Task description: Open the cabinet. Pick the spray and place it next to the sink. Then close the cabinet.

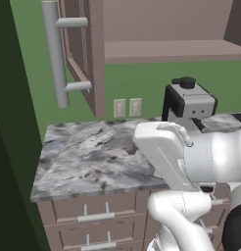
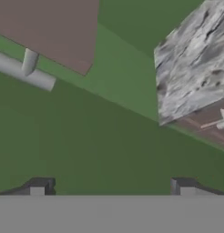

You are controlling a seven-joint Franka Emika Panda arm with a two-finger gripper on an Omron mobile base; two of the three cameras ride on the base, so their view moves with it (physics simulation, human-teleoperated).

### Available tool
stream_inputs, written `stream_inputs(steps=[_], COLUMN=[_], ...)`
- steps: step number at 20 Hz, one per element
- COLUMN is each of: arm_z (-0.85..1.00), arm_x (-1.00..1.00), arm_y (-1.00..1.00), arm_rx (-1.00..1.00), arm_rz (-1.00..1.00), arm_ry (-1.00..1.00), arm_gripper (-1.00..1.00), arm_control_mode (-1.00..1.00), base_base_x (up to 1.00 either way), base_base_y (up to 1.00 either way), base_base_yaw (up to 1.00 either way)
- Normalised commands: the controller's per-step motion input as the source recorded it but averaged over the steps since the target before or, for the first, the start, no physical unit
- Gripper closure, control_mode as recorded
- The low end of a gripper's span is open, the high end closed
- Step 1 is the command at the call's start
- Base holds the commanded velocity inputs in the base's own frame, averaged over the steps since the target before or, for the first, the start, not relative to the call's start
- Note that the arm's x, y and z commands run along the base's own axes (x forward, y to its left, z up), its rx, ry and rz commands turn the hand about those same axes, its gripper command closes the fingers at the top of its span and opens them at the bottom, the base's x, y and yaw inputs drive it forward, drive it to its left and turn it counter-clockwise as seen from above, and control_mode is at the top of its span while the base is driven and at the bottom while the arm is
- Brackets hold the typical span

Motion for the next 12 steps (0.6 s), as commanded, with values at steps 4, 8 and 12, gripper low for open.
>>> stream_inputs(steps=[4, 8, 12], arm_z=[0.13, 0.23, 0.19], arm_x=[0.28, 0.19, -0.05], arm_y=[0.53, 0.48, 0.52], arm_rx=[0.21, 0.13, 0.04], arm_rz=[0.00, -0.03, -0.06], arm_ry=[0.00, 0.00, 0.00], arm_gripper=[-1.00, -1.00, -1.00], arm_control_mode=[-1.00, -1.00, -1.00], base_base_x=[0.00, 0.00, 0.00], base_base_y=[0.00, 0.00, 0.00], base_base_yaw=[0.00, 0.00, 0.00])
